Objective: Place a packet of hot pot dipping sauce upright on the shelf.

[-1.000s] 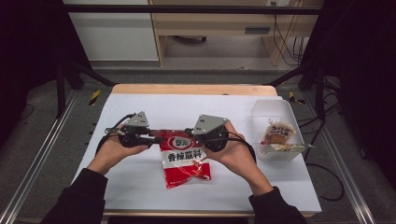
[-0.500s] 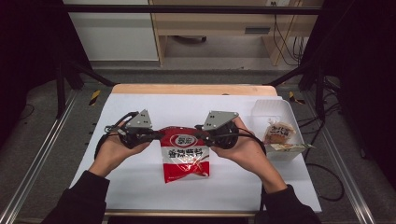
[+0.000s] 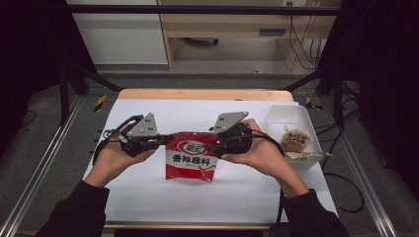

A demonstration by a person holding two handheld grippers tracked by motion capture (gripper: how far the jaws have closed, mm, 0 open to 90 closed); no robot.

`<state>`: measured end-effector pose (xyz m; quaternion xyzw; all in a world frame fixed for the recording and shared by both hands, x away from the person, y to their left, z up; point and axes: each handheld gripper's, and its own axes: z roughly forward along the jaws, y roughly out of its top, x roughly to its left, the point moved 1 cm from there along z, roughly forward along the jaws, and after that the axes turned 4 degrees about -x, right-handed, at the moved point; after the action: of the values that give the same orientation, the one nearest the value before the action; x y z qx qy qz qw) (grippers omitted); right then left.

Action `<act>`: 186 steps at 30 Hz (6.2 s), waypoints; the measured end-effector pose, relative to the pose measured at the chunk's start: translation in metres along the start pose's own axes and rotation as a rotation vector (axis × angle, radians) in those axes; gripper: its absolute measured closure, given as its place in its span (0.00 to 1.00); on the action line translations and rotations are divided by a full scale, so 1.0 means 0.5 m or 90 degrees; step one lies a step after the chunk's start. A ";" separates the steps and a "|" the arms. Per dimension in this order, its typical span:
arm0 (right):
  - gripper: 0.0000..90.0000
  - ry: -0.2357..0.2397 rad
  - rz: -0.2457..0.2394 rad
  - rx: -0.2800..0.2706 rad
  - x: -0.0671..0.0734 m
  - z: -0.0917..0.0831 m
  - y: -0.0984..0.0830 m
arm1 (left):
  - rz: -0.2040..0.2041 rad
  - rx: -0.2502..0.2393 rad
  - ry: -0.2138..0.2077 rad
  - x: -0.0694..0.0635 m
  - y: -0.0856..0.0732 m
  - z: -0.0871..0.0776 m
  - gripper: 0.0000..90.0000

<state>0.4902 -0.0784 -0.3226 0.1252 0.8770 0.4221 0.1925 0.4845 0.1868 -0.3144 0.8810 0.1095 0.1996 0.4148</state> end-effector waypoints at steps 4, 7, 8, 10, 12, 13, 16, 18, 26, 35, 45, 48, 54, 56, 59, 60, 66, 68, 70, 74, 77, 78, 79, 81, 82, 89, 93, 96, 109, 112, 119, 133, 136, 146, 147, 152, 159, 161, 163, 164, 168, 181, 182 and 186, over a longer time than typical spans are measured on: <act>0.55 0.013 -0.005 0.014 0.006 0.011 -0.002 | 0.003 -0.003 -0.001 -0.001 0.003 -0.004 1.00; 0.63 0.018 -0.010 0.031 0.005 0.022 -0.003 | 0.007 -0.004 -0.001 -0.001 0.002 -0.008 1.00; 0.65 0.020 -0.008 0.031 0.002 0.024 -0.003 | 0.007 -0.007 -0.001 -0.001 0.002 -0.009 1.00; 0.69 0.026 -0.008 0.038 -0.002 0.028 -0.005 | 0.010 -0.009 -0.001 -0.002 0.003 -0.011 1.00; 0.72 0.036 -0.006 0.043 -0.005 0.031 -0.007 | 0.012 -0.012 -0.002 -0.004 0.004 -0.012 1.00; 0.73 0.039 -0.005 0.047 -0.005 0.032 -0.008 | 0.013 -0.015 -0.002 -0.005 0.005 -0.012 1.00; 0.78 0.058 -0.016 0.069 0.003 0.044 -0.014 | 0.013 -0.016 -0.003 -0.005 0.007 -0.013 1.00; 0.80 0.055 -0.023 0.072 0.009 0.049 -0.016 | 0.017 -0.012 -0.003 -0.006 0.006 -0.013 1.00; 0.89 0.051 -0.017 0.062 0.007 0.045 -0.009 | 0.013 -0.009 -0.004 -0.006 0.003 -0.017 1.00; 0.99 0.057 -0.028 0.059 0.009 0.043 0.003 | -0.016 -0.018 -0.007 0.000 -0.011 -0.026 0.99; 1.00 0.027 -0.070 0.064 -0.024 0.012 0.030 | -0.106 -0.072 0.042 -0.005 -0.081 -0.046 0.36; 1.00 0.013 -0.080 0.058 -0.044 -0.008 0.034 | -0.134 -0.061 0.046 -0.013 -0.134 -0.043 0.28; 1.00 0.003 -0.089 0.054 -0.072 -0.043 0.039 | -0.191 -0.026 0.045 -0.039 -0.239 -0.024 0.21; 1.00 0.003 -0.088 0.053 -0.079 -0.053 0.039 | -0.210 -0.019 0.050 -0.049 -0.268 -0.020 0.18; 1.00 -0.003 -0.093 0.053 -0.086 -0.064 0.039 | -0.227 -0.014 0.057 -0.061 -0.296 -0.016 0.15; 1.00 -0.006 -0.096 0.044 -0.094 -0.077 0.039 | -0.238 -0.015 0.063 -0.066 -0.308 -0.016 0.13; 1.00 -0.020 -0.103 0.039 -0.112 -0.095 0.038 | -0.242 -0.015 0.095 -0.072 -0.327 -0.013 0.11; 1.00 -0.028 -0.105 0.035 -0.119 -0.099 0.039 | -0.252 -0.020 0.098 -0.073 -0.336 -0.010 0.11; 1.00 -0.034 -0.108 0.033 -0.125 -0.104 0.040 | -0.252 -0.010 0.103 -0.076 -0.344 -0.006 0.11; 1.00 -0.046 -0.110 0.031 -0.135 -0.112 0.040 | -0.242 0.003 0.110 -0.081 -0.350 -0.006 0.11; 1.00 -0.063 -0.102 0.017 -0.151 -0.129 0.038 | -0.231 0.010 0.105 -0.089 -0.352 -0.005 0.10; 1.00 -0.066 -0.100 0.013 -0.154 -0.132 0.038 | -0.229 0.011 0.105 -0.088 -0.352 -0.006 0.10; 1.00 -0.070 -0.100 0.010 -0.158 -0.137 0.037 | -0.232 0.008 0.105 -0.087 -0.353 -0.006 0.10; 1.00 -0.076 -0.095 0.005 -0.166 -0.143 0.037 | -0.237 0.008 0.106 -0.085 -0.355 -0.006 0.10; 1.00 -0.080 -0.094 0.004 -0.171 -0.146 0.037 | -0.237 0.011 0.106 -0.086 -0.356 -0.006 0.10; 1.00 -0.113 -0.083 -0.015 -0.205 -0.169 0.029 | -0.236 0.014 0.113 -0.084 -0.357 -0.008 0.10; 1.00 -0.133 -0.071 -0.023 -0.223 -0.179 0.021 | -0.236 0.013 0.114 -0.084 -0.358 -0.009 0.10; 1.00 -0.141 -0.063 -0.026 -0.234 -0.181 0.015 | -0.235 0.014 0.115 -0.084 -0.358 -0.008 0.10; 1.00 -0.159 -0.054 -0.030 -0.257 -0.169 0.005 | -0.233 0.015 0.112 -0.084 -0.357 -0.008 0.10; 1.00 -0.165 -0.046 -0.029 -0.263 -0.166 0.002 | -0.233 0.014 0.111 -0.084 -0.357 -0.009 0.10; 1.00 -0.196 -0.027 -0.028 -0.282 -0.166 -0.011 | -0.233 0.014 0.109 -0.085 -0.357 -0.008 0.10; 1.00 -0.289 0.058 -0.045 -0.339 -0.205 -0.064 | -0.236 0.014 0.108 -0.085 -0.358 -0.009 0.10; 1.00 -0.300 0.073 -0.039 -0.353 -0.213 -0.082 | -0.236 0.012 0.102 -0.086 -0.356 -0.007 0.10; 1.00 -0.323 0.111 -0.033 -0.372 -0.246 -0.134 | -0.235 0.016 0.107 -0.086 -0.358 -0.007 0.10; 1.00 -0.324 0.113 -0.032 -0.372 -0.249 -0.138 | -0.235 0.017 0.107 -0.086 -0.358 -0.007 0.10; 1.00 -0.331 0.126 -0.027 -0.372 -0.269 -0.163 | -0.233 0.016 0.106 -0.087 -0.357 -0.006 0.10; 1.00 -0.336 0.135 -0.024 -0.373 -0.286 -0.184 | -0.237 0.014 0.103 -0.086 -0.357 -0.006 0.10; 1.00 -0.338 0.141 -0.023 -0.373 -0.289 -0.189 | -0.238 0.014 0.103 -0.086 -0.357 -0.006 0.10; 1.00 -0.338 0.144 -0.022 -0.374 -0.289 -0.194 | -0.237 0.014 0.104 -0.086 -0.357 -0.006 0.10; 1.00 -0.338 0.147 -0.022 -0.374 -0.290 -0.197 | -0.236 0.015 0.104 -0.086 -0.357 -0.006 0.10; 1.00 -0.337 0.151 -0.019 -0.374 -0.284 -0.207 | -0.235 0.016 0.102 -0.087 -0.357 -0.005 0.10; 1.00 -0.321 0.194 -0.030 -0.372 -0.253 -0.266 | -0.234 0.020 0.101 -0.087 -0.358 -0.004 0.10; 1.00 -0.320 0.198 -0.031 -0.372 -0.253 -0.273 | -0.234 0.020 0.100 -0.087 -0.358 -0.004 0.10; 1.00 -0.319 0.220 -0.056 -0.366 -0.263 -0.294 | -0.233 0.022 0.098 -0.089 -0.357 -0.001 0.10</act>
<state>0.5871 -0.3293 -0.3215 0.3642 0.7490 0.4420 0.3331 0.4396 0.2843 -0.4640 0.8352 0.3029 0.1860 0.4197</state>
